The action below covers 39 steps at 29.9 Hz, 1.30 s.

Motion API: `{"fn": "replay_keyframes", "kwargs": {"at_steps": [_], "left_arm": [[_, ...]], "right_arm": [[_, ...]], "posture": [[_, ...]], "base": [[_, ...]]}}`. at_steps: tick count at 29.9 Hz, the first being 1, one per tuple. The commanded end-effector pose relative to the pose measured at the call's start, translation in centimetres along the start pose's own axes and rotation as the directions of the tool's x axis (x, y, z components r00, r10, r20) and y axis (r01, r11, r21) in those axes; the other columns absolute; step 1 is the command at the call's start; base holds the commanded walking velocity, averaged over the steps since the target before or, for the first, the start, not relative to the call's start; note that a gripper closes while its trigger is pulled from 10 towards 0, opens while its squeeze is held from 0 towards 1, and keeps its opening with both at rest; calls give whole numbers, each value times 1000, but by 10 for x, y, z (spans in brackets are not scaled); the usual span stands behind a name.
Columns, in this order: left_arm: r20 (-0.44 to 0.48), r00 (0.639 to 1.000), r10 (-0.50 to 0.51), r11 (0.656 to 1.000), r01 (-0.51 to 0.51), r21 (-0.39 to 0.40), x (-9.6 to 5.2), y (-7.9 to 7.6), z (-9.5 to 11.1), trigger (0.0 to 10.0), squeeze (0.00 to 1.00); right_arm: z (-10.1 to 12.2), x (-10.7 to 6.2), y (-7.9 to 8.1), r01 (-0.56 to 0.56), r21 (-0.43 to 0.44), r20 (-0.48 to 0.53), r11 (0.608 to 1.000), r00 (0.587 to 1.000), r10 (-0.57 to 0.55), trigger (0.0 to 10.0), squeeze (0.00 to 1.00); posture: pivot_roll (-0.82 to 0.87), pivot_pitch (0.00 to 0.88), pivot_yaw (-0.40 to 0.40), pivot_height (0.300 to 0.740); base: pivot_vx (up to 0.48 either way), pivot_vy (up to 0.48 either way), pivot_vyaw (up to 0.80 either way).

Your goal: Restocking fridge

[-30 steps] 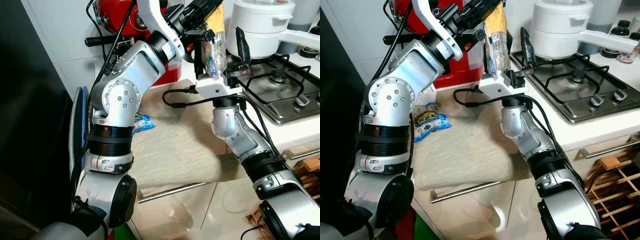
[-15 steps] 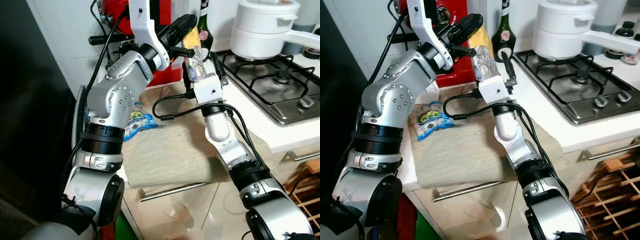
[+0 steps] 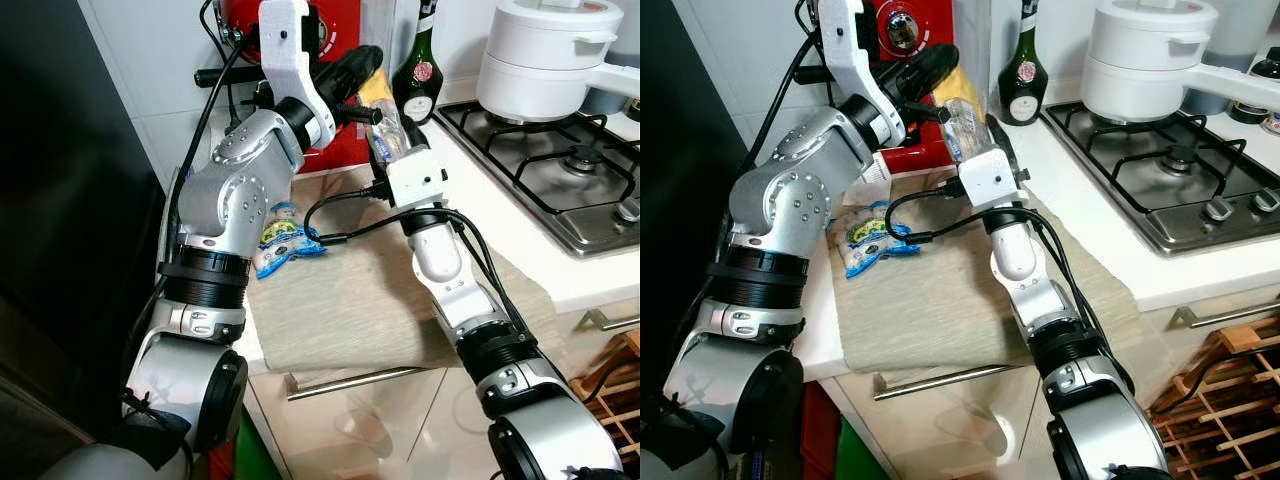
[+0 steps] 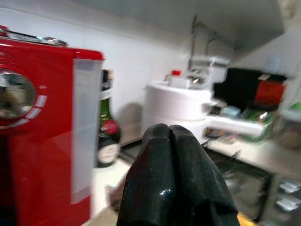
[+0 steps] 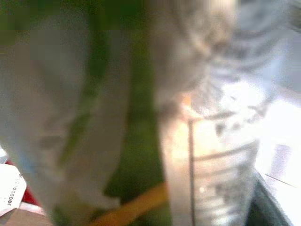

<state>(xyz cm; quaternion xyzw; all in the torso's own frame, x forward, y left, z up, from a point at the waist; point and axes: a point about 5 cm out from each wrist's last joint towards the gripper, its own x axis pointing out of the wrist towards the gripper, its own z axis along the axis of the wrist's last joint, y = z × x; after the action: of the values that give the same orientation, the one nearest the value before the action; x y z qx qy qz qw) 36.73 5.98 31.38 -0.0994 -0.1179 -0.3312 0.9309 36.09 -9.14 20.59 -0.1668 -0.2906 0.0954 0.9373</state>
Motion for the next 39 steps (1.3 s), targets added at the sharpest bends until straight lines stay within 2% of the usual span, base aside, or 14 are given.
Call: {"fn": "replay_keyframes", "kwargs": {"at_steps": [1,4,9,10,12,13,15,22,24,27,29,30,33,39], "left_arm": [[-49,998,48,995,-44,87,-2,7,-10,10000,0],[-76,995,63,986,-50,162,-4,11,-15,10000,0],[-42,998,43,988,-36,152,-3,9,-8,10000,0],[-28,999,40,987,-36,157,-3,8,-5,10000,1000],[30,999,23,983,-28,182,-3,6,7,10000,1000],[105,994,18,973,-42,228,-3,6,23,10000,1000],[169,986,16,954,-65,292,-4,6,40,10000,1000],[212,977,-7,931,-72,359,-9,9,62,10000,1000],[176,984,-9,930,-56,364,-13,12,55,10000,1000],[86,996,22,939,-49,339,-22,20,32,10000,1000],[35,995,96,941,-103,323,-32,30,14,10000,1000],[33,987,156,931,-158,328,-40,37,6,10000,1000],[40,974,223,920,-224,323,-51,45,-1,10000,1000],[67,941,333,875,-335,350,-75,49,-14,10000,1000]], "right_arm": [[3,1,-3,21,22,10,1000,1000,-21,0,0],[2,0,-4,22,27,1,999,1000,-22,0,0],[1,-1,-5,21,29,-5,999,1000,-21,0,0],[1,-1,-5,21,29,-6,999,1000,-20,0,0],[0,-1,-5,20,28,-9,999,1000,-19,0,0],[-1,-2,-6,21,26,-14,999,1000,-20,0,0],[-2,-2,-6,23,26,-18,999,1000,-22,0,0],[-3,-3,-7,26,24,-23,999,999,-25,0,0],[-3,-3,-10,41,26,-24,999,999,-40,0,0],[-5,-1,-21,125,113,-72,986,991,-117,0,0],[-5,-1,-33,197,180,-108,964,978,-179,0,0],[-4,-1,-41,238,218,-126,946,969,-215,0,0],[-2,-2,-51,277,253,-135,927,959,-249,0,0],[9,-7,-63,288,252,-96,924,958,-272,0,0]], "posture": [[-157,0,89,740],[-156,0,89,740],[-156,0,89,740],[-156,0,89,740],[-156,0,90,740],[-156,0,91,740],[-155,0,90,740],[-154,0,89,740],[-153,0,94,740],[-151,0,98,740],[-149,0,96,740],[-146,0,93,740],[-142,0,88,740],[-132,0,74,740]], "base": [[0,0,0],[0,0,0],[0,0,0],[0,0,0],[0,0,0],[0,0,0],[0,0,0],[0,0,0],[0,0,0],[0,0,0],[0,0,0],[0,0,0],[0,0,0],[0,0,0]]}}
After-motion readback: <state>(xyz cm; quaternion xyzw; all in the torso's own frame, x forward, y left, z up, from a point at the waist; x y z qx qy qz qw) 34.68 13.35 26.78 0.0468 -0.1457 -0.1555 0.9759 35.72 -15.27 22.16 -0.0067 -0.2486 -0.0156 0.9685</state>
